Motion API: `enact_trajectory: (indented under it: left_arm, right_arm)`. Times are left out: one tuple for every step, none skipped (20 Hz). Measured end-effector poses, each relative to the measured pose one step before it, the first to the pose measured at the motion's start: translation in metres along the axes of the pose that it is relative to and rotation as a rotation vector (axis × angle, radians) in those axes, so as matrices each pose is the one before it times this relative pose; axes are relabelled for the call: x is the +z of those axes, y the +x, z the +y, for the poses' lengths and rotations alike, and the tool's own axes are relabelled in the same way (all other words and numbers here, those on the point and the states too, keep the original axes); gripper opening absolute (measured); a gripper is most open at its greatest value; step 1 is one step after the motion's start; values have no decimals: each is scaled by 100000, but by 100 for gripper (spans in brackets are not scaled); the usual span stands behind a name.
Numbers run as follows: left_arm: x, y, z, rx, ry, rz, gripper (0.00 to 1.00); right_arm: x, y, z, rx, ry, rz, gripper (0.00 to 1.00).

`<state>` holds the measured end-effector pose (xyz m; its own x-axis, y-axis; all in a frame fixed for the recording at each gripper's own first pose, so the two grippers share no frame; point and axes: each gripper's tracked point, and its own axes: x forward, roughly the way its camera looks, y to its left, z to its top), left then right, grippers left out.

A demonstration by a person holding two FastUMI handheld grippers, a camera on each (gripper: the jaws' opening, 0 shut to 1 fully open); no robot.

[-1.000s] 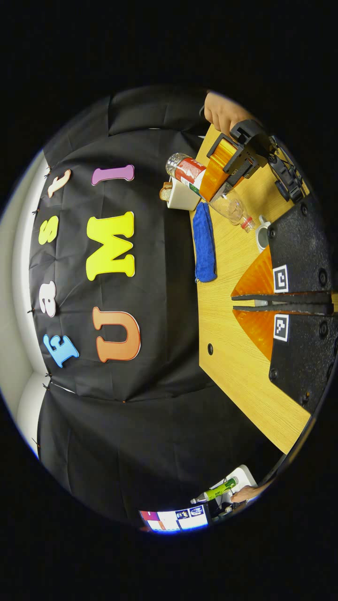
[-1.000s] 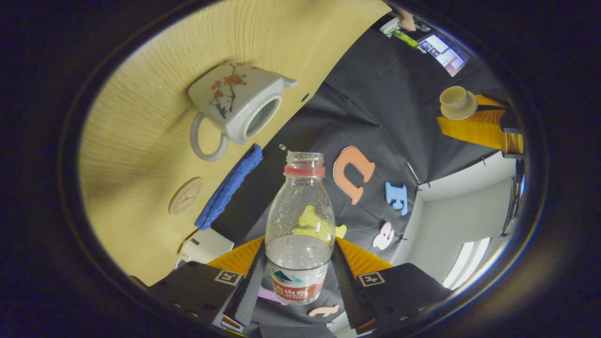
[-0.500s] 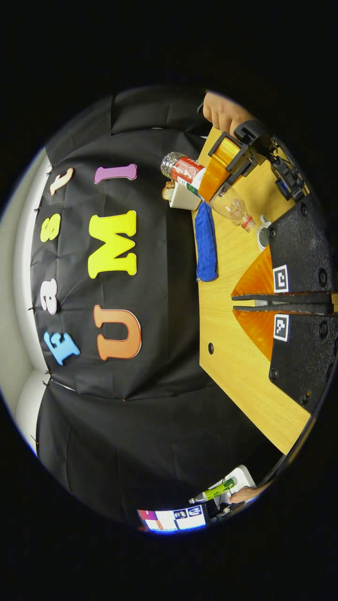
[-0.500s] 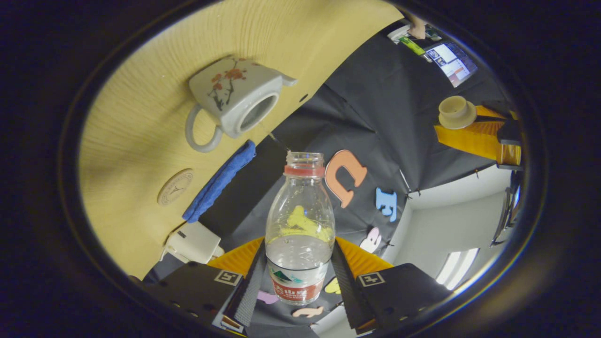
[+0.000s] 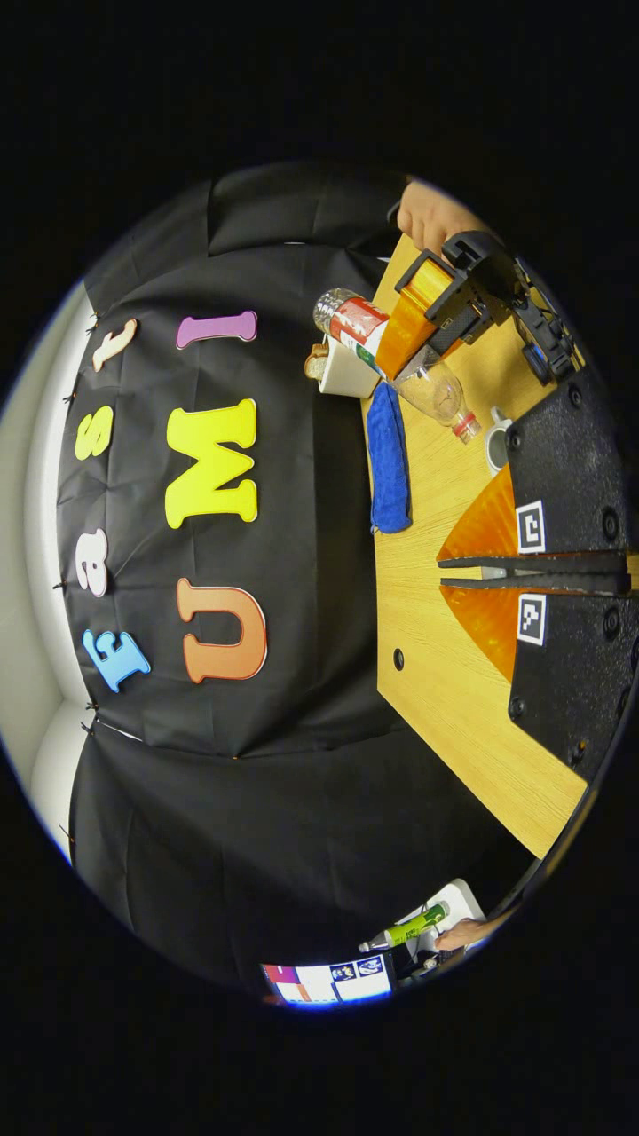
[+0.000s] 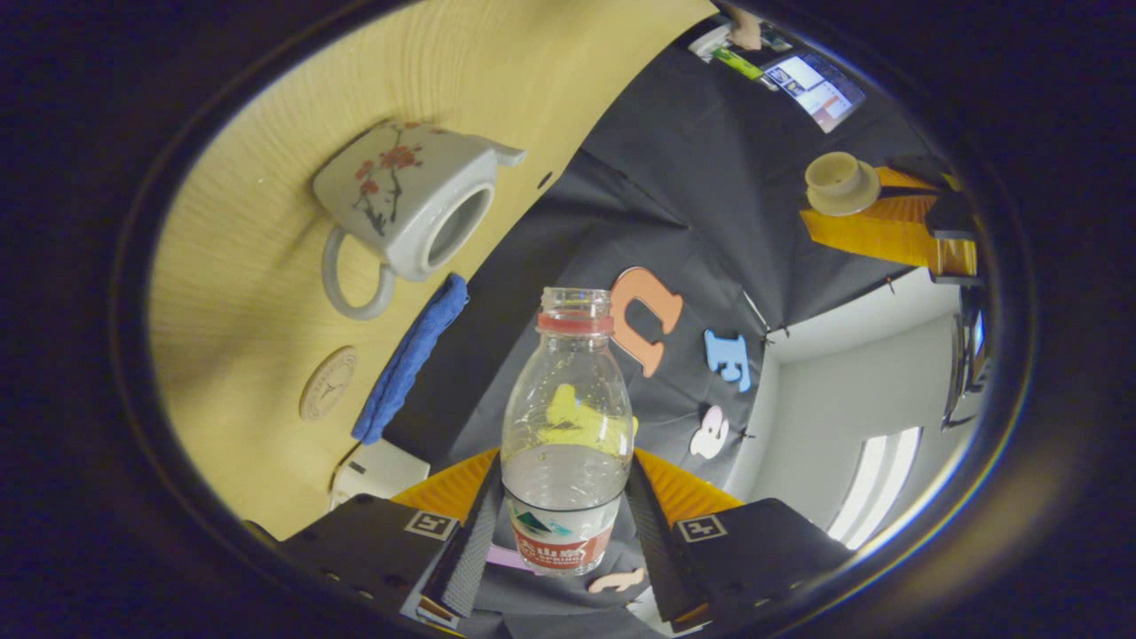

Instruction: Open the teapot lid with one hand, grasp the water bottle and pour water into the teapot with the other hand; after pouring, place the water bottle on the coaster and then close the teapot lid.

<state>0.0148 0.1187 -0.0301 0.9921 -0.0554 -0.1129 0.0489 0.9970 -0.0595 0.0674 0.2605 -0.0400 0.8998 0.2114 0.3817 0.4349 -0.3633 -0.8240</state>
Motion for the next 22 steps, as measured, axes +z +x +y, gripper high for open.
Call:
enact_trajectory:
  left_arm:
    - [93,-56,-2,5,-1063,-468,3]
    - [174,-13,-54,-355,-1200,-538,3]
    - [125,-74,-189,-911,-1182,-236,3]
    - [33,30,-250,-1048,-921,-216,3]
    - [105,-3,-286,-514,-527,-208,3]
    - [-57,24,147,139,-59,25,3]
    - [-78,28,124,491,316,-10,3]
    - [0,23,21,110,377,35,3]
    - [42,-8,-15,77,109,-66,3]
    - [65,-12,-88,52,-4,-18,3]
    - [-135,-51,32,62,24,53,3]
    - [-63,12,-8,95,123,178,3]
    - [31,98,6,93,270,191,3]
    - [-96,55,-66,93,404,196,3]
    - [-41,29,-52,56,433,121,3]
    - [-64,45,0,-9,364,134,3]
    - [-36,1,-62,43,249,171,3]
    - [19,52,-121,-73,106,78,3]
    - [-49,47,-94,-146,120,119,3]
    - [-28,79,-62,-123,154,-20,3]
    - [-33,-47,6,-41,125,28,3]
    - [-48,17,-9,-41,35,77,3]
  right_arm:
    - [-251,0,611,1745,6263,1836,77]
    - [-308,-42,602,1929,7081,2058,75]
    - [-386,-21,573,2634,7565,2108,75]
    - [-462,-98,772,3318,7437,1949,74]
    - [-422,128,707,2873,6399,2063,74]
    - [-412,-38,522,2895,5427,1851,77]
    - [-489,96,358,1707,4972,1678,77]
    - [-416,-40,47,783,4668,1513,75]
    - [-324,85,-20,502,4655,1136,74]
    - [-119,84,-202,191,5239,825,74]
    - [-293,84,-166,259,5329,1047,74]
    - [-176,122,-229,-16,5528,767,75]
    - [6,57,-342,-101,5004,367,75]
    - [88,93,-441,-294,4882,59,74]
    - [69,133,-412,-37,4674,-128,74]
    - [239,278,-103,247,5154,-125,74]
    - [76,507,-209,506,5322,92,74]
    - [-42,464,-315,544,5819,674,76]
    - [-295,186,-139,1211,6233,680,76]
    - [-3,197,-594,1590,5857,1150,74]
    - [-175,349,-259,746,6159,1087,77]
    - [32,449,-227,1088,6803,402,75]
